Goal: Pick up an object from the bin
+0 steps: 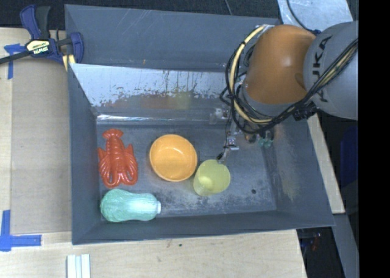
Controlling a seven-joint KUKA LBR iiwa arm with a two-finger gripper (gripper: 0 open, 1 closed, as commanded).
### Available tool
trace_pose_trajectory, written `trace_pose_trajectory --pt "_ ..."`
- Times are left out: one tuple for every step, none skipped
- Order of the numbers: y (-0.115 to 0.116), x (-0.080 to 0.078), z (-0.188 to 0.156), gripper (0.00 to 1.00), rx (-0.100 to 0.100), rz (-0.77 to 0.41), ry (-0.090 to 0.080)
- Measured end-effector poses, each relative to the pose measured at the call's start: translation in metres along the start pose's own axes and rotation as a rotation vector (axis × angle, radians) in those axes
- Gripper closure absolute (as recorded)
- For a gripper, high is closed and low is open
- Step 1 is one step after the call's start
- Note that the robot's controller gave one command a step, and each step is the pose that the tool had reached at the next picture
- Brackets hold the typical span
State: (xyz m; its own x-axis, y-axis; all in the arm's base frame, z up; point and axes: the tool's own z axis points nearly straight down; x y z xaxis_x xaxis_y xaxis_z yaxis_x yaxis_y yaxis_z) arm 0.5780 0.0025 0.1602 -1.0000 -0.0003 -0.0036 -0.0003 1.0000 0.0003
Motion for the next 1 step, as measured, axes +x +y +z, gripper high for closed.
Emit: trace_pose_trajectory --pt "0.0000 0.0000 0.0000 0.00 0.000 0.000 0.000"
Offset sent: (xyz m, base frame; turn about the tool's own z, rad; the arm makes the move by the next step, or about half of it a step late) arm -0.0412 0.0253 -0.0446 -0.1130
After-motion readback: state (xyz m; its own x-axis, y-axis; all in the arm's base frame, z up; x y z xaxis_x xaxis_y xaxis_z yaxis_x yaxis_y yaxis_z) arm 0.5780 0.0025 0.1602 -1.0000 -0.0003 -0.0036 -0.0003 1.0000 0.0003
